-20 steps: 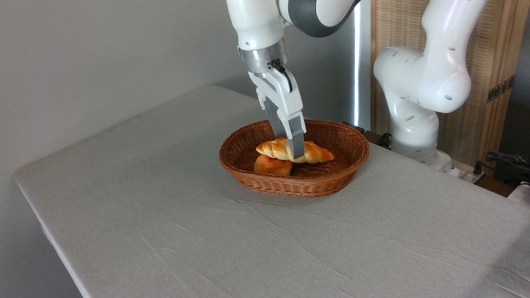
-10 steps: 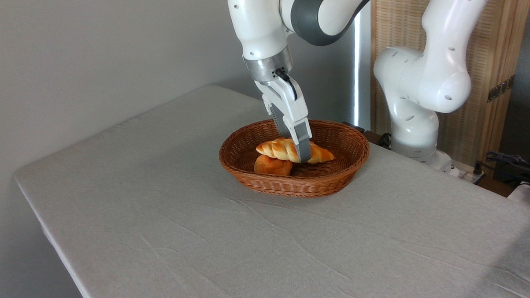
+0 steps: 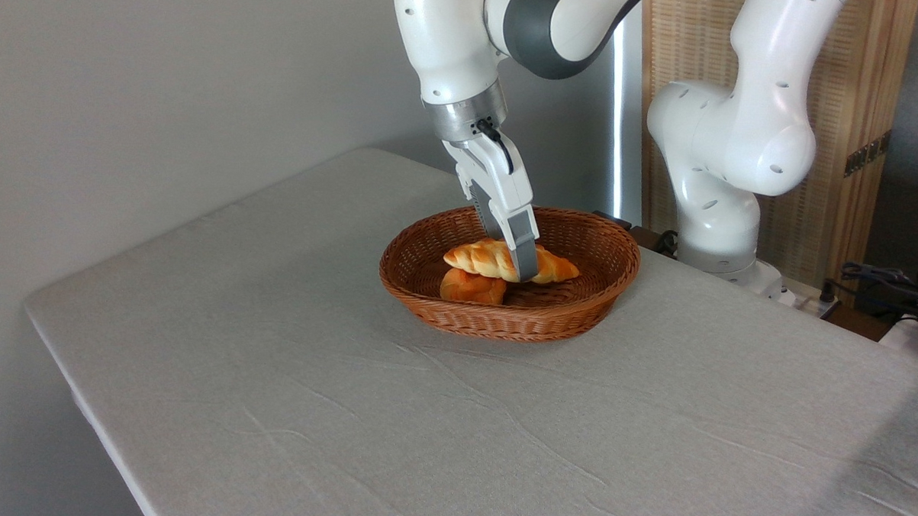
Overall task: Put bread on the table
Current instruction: 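Close the gripper around the braided bread roll, then lift the braided roll out of the basket and carry it beside the basket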
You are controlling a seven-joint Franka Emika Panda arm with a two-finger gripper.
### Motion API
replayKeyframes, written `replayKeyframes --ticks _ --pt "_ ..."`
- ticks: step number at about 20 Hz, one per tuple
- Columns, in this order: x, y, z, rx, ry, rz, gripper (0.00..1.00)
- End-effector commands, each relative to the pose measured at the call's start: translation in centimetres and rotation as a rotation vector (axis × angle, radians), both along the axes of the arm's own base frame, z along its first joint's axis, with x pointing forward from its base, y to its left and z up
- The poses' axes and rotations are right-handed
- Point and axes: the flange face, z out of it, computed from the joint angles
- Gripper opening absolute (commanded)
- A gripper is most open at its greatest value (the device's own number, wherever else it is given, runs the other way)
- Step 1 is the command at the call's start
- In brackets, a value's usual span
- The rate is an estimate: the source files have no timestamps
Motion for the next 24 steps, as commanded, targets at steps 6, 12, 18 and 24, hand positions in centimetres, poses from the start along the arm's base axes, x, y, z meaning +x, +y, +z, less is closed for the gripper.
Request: replayKeyframes --ticks 6,12,18,24 --pt "-0.1 0.3 -0.1 0.016 -0.009 -0.03 0.32" --pt "1.2 -0.1 5.7 0.005 -0.037 -0.027 0.37" --pt "9.4 -0.2 12.2 -0.09 -0.027 0.115 0.37" --pt "20.8 -0.3 8.4 -0.162 -0.21 0.345 0.37"
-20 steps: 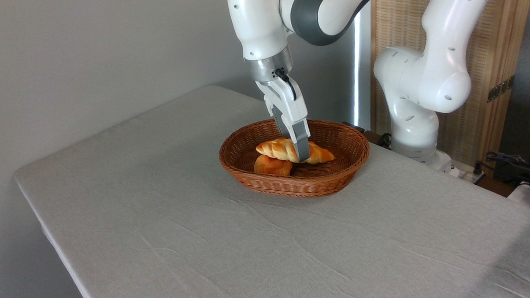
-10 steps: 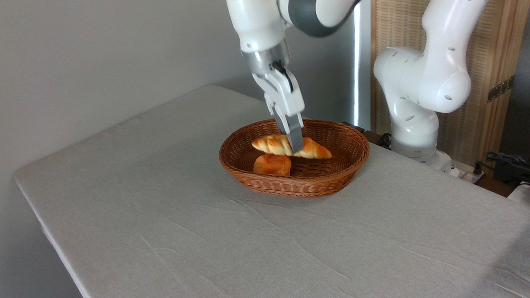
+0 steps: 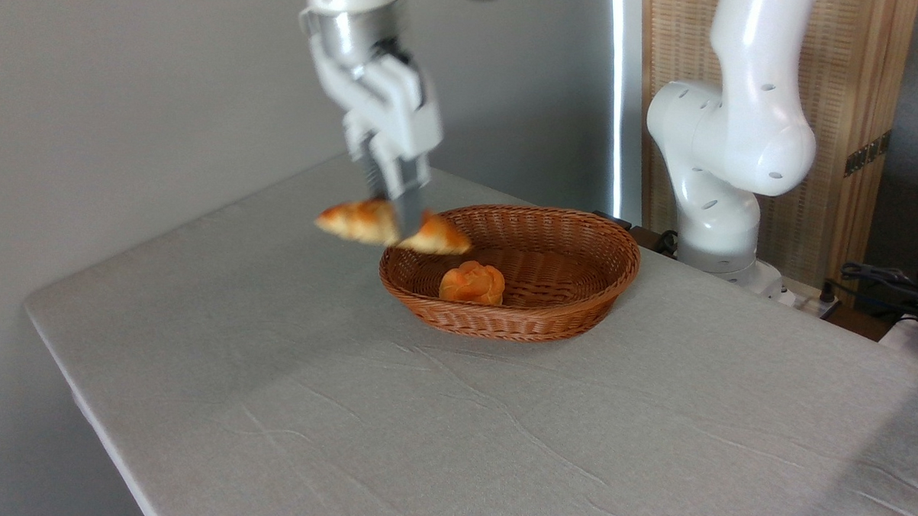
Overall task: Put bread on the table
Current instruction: 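Lift the braided roll out of the basket and carry it beside the basket, then lower the roll onto the table and open the gripper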
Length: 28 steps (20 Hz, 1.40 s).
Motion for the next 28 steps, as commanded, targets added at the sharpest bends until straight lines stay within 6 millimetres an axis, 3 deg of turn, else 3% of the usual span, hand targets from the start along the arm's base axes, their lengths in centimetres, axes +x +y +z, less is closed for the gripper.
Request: replayKeyframes --ticks 1,4,6,9,10,12,13,28 --pt "7.9 -1.1 -4.1 -0.045 -0.122 0.176 0.37" --pt "9.8 -2.2 -7.4 -0.047 -0.127 0.252 0.39" --pt "9.8 -4.2 -9.6 -0.034 -0.095 0.226 0.49" --pt "9.7 -4.8 -11.3 -0.023 -0.064 0.224 0.59" --pt "9.7 -4.9 -11.7 -0.02 -0.056 0.224 0.66" --pt "9.6 -5.0 -11.7 -0.018 -0.056 0.218 0.93" --pt "9.6 -5.0 -11.8 -0.016 -0.055 0.216 1.0" --pt "9.6 -4.9 -11.4 -0.016 -0.062 0.213 1.0"
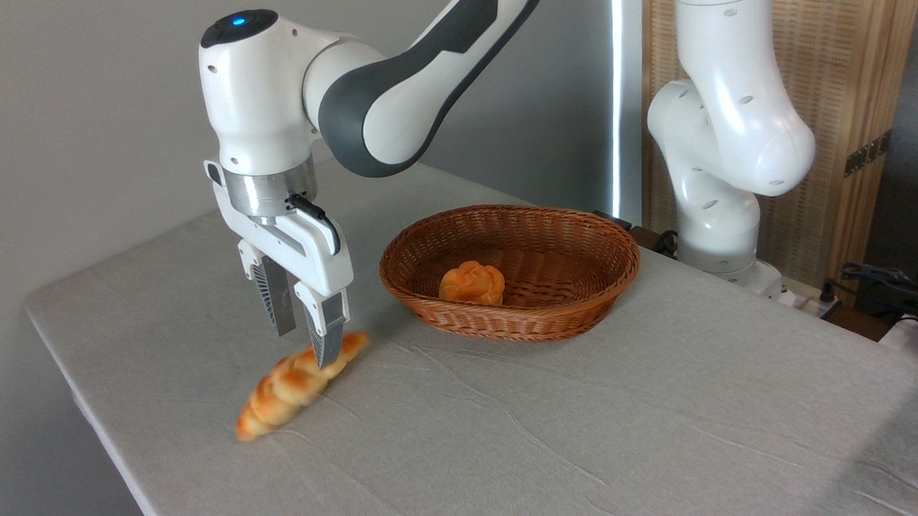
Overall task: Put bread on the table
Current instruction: 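Lower the roll onto the table and open the gripper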
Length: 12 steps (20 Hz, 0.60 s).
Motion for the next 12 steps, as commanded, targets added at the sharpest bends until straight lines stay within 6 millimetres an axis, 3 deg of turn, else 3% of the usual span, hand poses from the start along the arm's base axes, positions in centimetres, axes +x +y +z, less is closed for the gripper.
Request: replayKeyframes --ticks 1,7,8,12 --pt "0.0 0.0 0.3 -0.004 -0.002 0.005 1.0" --pt "0.1 0.8 2.4 -0.01 -0.029 0.015 1.0" --pt "-0.1 1.2 4.7 -0.017 -0.055 0.019 1.0" --pt "-0.6 3.0 9.7 -0.004 0.002 0.015 1.0"
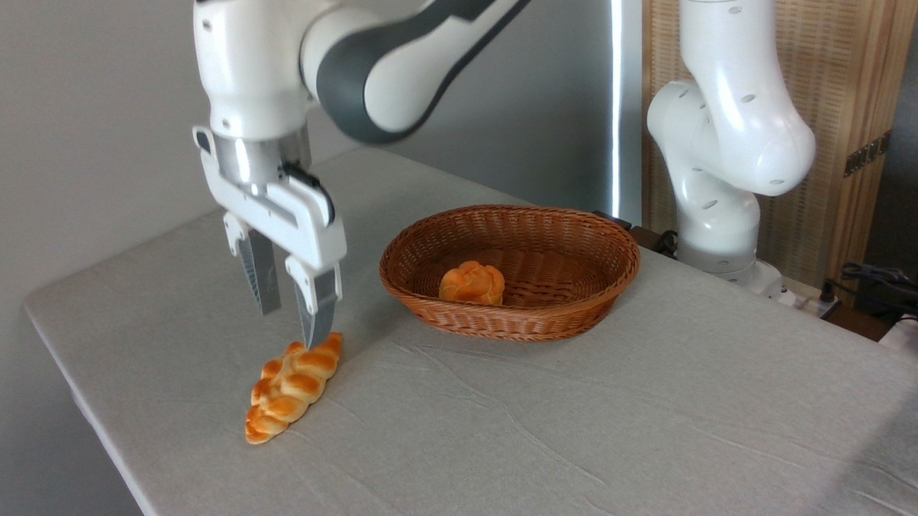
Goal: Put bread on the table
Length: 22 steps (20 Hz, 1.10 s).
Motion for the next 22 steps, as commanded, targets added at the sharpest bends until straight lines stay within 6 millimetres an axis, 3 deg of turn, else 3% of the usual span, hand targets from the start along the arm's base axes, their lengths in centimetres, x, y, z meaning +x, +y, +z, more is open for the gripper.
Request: replayKeyframes --ticks 1,5,12,14,18,22 --pt "-1.0 1.7 6.4 0.015 0.053 -0.028 1.0" --pt "-2.0 4.2 9.7 0.079 0.127 -0.1 1.0" --pt "-1.6 10.7 11.7 0.16 0.125 -0.004 1.0" --pt "-2.0 10.1 12.2 0.16 0.116 -0.016 1.0" --pt "-1.9 10.8 12.2 0.146 0.118 0.003 1.0" --pt "-2.0 9.7 12.2 0.149 0.117 -0.012 1.0"
